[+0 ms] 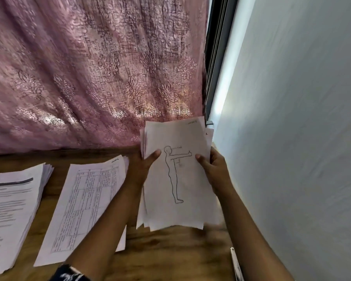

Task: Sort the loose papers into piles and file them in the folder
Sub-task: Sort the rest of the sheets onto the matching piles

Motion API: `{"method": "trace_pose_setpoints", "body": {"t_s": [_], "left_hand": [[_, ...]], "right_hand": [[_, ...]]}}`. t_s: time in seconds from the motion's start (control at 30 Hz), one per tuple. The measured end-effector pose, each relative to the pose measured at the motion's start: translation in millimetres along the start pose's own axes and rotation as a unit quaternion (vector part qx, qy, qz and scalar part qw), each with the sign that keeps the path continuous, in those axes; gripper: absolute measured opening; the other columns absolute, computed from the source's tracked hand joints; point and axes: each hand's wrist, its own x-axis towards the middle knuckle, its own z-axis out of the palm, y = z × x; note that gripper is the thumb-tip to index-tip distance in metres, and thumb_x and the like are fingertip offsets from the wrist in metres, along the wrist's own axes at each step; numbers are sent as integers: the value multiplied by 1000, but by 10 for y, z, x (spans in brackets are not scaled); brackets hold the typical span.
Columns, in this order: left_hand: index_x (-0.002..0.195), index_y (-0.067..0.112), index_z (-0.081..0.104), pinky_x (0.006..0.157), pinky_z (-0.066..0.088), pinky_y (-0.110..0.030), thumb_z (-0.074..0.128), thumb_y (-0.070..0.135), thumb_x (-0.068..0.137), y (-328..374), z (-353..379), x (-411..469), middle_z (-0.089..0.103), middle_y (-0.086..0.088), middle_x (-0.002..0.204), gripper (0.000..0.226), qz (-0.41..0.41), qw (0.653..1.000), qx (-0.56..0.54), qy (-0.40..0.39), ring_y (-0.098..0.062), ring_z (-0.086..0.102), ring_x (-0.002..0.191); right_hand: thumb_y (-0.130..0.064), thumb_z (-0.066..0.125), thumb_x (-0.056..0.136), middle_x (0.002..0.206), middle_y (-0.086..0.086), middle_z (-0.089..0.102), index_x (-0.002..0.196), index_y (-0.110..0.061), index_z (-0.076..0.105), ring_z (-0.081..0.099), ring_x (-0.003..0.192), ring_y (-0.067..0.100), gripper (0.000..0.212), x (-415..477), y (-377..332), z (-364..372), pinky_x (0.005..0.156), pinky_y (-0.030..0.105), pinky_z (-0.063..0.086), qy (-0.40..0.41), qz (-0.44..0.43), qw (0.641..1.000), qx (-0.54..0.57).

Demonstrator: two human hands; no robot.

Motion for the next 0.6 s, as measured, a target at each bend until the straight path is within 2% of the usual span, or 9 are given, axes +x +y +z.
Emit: {"method": "trace_pose_setpoints", "body": {"t_s": [0.07, 0.13, 0.23, 0.3, 0.37, 0.43, 0.5, 0.53, 0.6], "left_hand": [[112, 25, 63, 78, 59, -30, 81, 31, 75, 248, 84, -180, 72, 5, 100, 42, 95, 995, 22, 32, -18, 69, 97], [105, 32, 59, 71, 56, -18, 79, 25, 77, 365, 145, -365, 69, 12, 98, 36, 162, 985, 46, 38, -2, 68, 89], [102, 27, 52, 60, 46, -2, 74, 4, 81, 259, 248, -540, 58, 16, 87, 38, 162, 979, 117, 48, 17, 60, 72], [106, 15, 50, 59, 43, 0, 71, -5, 81, 75, 258, -546, 54, 18, 86, 38, 165, 973, 156, 35, 23, 57, 75], [112, 11, 53, 65, 44, -3, 68, 8, 83, -36, 248, -507, 57, 17, 90, 33, 151, 971, 184, 11, 21, 58, 83], [108, 2, 61, 65, 44, -8, 67, 29, 83, 24, 249, -459, 62, 7, 84, 37, 154, 974, 166, 16, 8, 62, 79], [103, -2, 61, 59, 45, -9, 71, 22, 86, 107, 269, -388, 63, 2, 79, 30, 154, 977, 144, 28, 2, 63, 70], [104, 2, 59, 58, 46, -7, 70, 13, 87, 136, 269, -355, 63, 5, 80, 23, 154, 977, 144, 29, 5, 64, 70], [108, 11, 57, 63, 50, -8, 71, 9, 86, 101, 257, -321, 64, 10, 88, 26, 144, 977, 152, 22, 8, 65, 81]], "right_hand": [[-25, 61, 92, 101, -3, 66, 118, -10, 59, 66, 87, 5, 30, -97, -245, 71, 75, 19, 57, 54, -103, 992, -46], [-32, 61, 87, 93, -7, 63, 115, -7, 60, 61, 81, -5, 37, -190, -356, 133, 71, 10, 53, 112, -174, 976, -72], [-21, 65, 89, 83, -3, 62, 106, -2, 61, 59, 70, -8, 25, -230, -149, 248, 61, 6, 48, 130, -167, 973, -89], [-16, 63, 90, 74, 0, 60, 97, 4, 61, 56, 61, -8, 21, -200, 136, 313, 56, 13, 43, 129, -118, 981, -90], [-18, 62, 91, 75, 5, 62, 93, 7, 61, 58, 63, -4, 24, -163, 330, 348, 57, 24, 43, 134, -70, 987, -52], [-32, 62, 91, 83, 7, 66, 100, 4, 61, 62, 70, 10, 37, -113, 288, 355, 56, 23, 48, 138, -81, 987, -14], [-39, 60, 89, 91, 5, 67, 111, -2, 60, 65, 79, 15, 42, -81, 185, 330, 63, 21, 55, 128, -101, 986, 22], [-39, 61, 88, 94, 4, 67, 113, -4, 60, 65, 82, 14, 43, -64, 168, 314, 67, 23, 57, 126, -99, 986, 46], [-40, 63, 87, 94, 3, 67, 109, -8, 61, 66, 85, 19, 39, -38, 273, 279, 68, 29, 59, 133, -78, 987, 56]]}}
